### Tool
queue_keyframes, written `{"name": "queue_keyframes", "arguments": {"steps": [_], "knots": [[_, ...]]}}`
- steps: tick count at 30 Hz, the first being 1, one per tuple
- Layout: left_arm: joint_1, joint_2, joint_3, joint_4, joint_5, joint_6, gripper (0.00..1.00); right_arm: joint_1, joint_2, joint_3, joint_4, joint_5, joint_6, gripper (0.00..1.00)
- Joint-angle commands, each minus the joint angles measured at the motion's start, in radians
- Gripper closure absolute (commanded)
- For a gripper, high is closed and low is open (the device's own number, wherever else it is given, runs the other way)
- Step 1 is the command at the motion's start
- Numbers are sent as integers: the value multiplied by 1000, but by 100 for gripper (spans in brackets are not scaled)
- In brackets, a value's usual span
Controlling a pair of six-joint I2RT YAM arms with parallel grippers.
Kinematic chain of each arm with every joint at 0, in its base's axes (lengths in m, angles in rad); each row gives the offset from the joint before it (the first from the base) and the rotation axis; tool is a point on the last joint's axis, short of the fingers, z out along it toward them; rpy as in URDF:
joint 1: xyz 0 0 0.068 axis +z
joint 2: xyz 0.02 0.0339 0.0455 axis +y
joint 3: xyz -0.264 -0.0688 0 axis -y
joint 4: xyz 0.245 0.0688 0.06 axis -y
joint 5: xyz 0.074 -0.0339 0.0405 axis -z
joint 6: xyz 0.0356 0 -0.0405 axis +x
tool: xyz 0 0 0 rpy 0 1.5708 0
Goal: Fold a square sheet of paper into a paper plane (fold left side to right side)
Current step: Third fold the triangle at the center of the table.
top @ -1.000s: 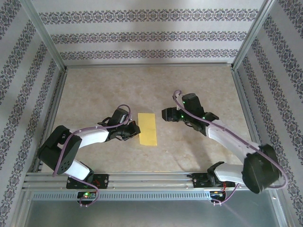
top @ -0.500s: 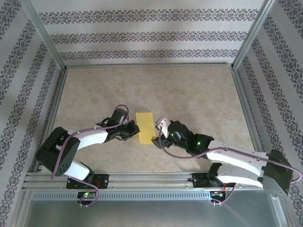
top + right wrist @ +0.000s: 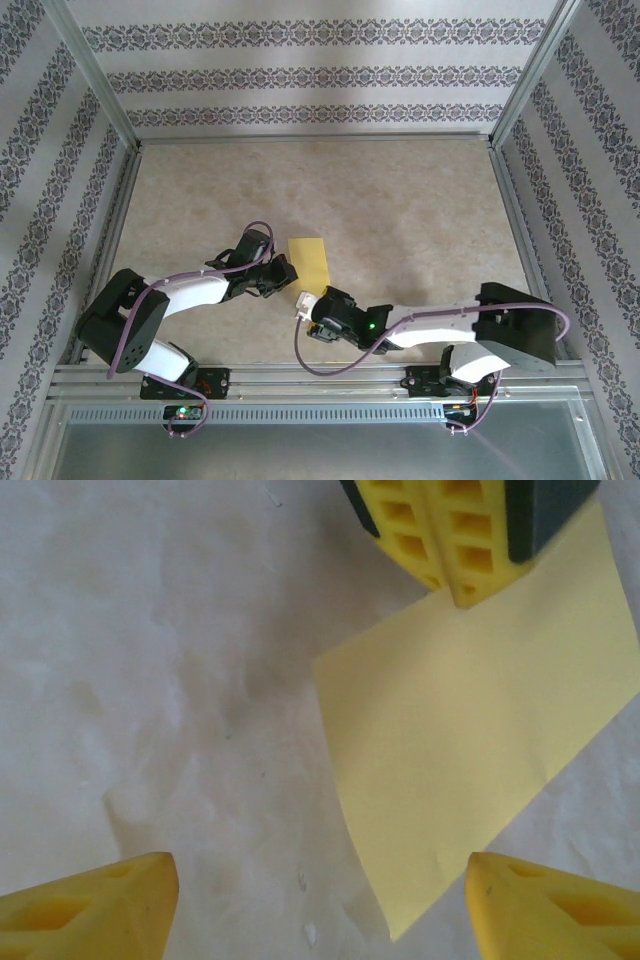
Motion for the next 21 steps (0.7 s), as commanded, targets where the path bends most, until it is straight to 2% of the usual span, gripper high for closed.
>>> {"name": "queue_keyframes", "arguments": {"steps": [1,16,18,21], "knots": [[-15,10,8,38,6,-13,100,10,53,60,79,56,-24,28],[-15,19,10,32,9,-5,100,-2,153,123,126,96,-24,56],[-16,21,12,33,10,-4,100,-5,154,121,124,98,-20,62],[-15,23,12,34,16,-1,100,-8,154,121,113,98,-13,79]]}}
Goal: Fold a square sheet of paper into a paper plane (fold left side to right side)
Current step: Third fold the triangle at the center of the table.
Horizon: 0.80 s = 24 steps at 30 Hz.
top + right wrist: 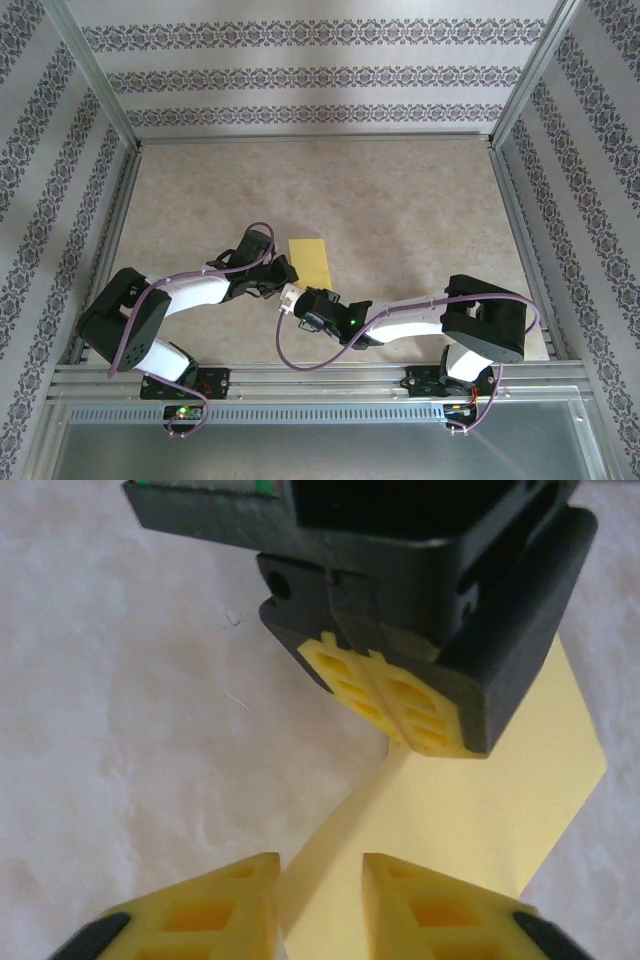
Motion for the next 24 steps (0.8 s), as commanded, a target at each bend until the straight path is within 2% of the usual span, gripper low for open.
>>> {"name": "queue_keyframes", "arguments": {"steps": [1,4,10,12,14,17,19,24], "knots": [[-14,12,12,36,12,0,100,-7,13,21,1,26,15,86],[-14,11,12,33,15,4,100,-12,11,23,-12,19,25,100],[-13,4,15,25,25,17,100,-30,-6,20,-36,-26,59,100],[-12,-9,21,9,25,29,96,-42,-16,16,-44,-54,74,100],[-9,-24,28,-14,26,46,90,-52,-25,12,-53,-85,87,100],[2,-60,37,-62,29,73,68,-70,-41,5,-58,-140,110,100],[15,-97,40,-97,24,90,60,-85,-51,0,-62,-173,133,100],[72,-199,37,-193,11,144,53,-136,-87,-15,-62,-282,208,100]]}}
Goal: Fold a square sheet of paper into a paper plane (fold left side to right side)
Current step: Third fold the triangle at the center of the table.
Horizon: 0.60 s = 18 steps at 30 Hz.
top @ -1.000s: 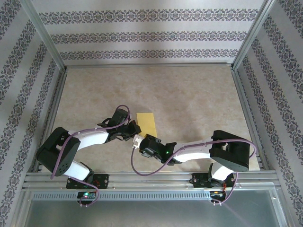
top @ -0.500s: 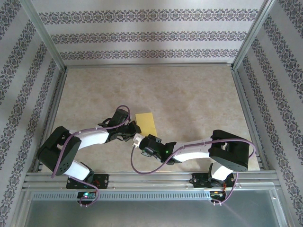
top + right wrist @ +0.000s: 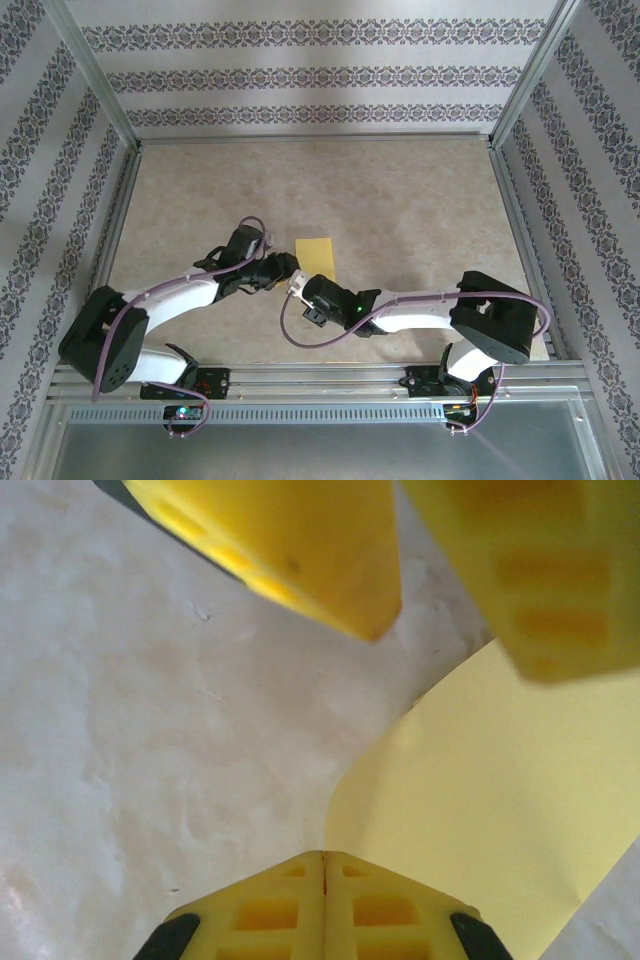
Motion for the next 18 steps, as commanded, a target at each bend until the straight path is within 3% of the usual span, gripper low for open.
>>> {"name": "queue_keyframes", "arguments": {"steps": [1,10,18], "knots": [[49,-56,21,-95,-3,72,53,-31,-46,-18,-8,-112,87,100],[96,122,140,-16,142,126,79,-150,-74,-73,51,-391,227,100],[89,325,305,-26,220,184,86,-181,-69,-93,88,-475,283,100]]}}
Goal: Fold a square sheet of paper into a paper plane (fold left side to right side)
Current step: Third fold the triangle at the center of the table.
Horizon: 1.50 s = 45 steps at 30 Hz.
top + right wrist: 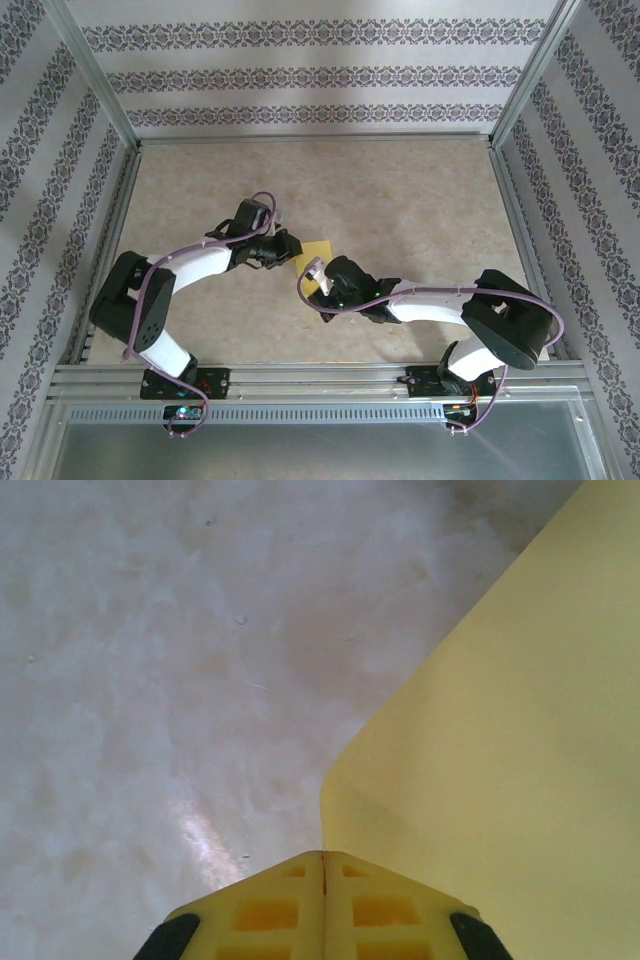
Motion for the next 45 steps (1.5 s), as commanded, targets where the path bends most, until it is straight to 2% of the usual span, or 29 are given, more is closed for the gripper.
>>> {"name": "queue_keyframes", "arguments": {"steps": [1,7,11,22,45], "knots": [[-3,74,75,-3,69,61,87,-10,-7,-22,51,-69,51,100],[-32,216,207,-111,89,141,89,-20,4,-32,79,-93,90,100],[-45,262,217,-130,83,160,90,-29,20,-32,88,-109,114,100],[-56,312,202,-202,21,226,92,-58,37,-37,109,-132,166,100],[-69,357,232,-253,-20,258,95,-146,39,-34,26,-43,213,100]]}}
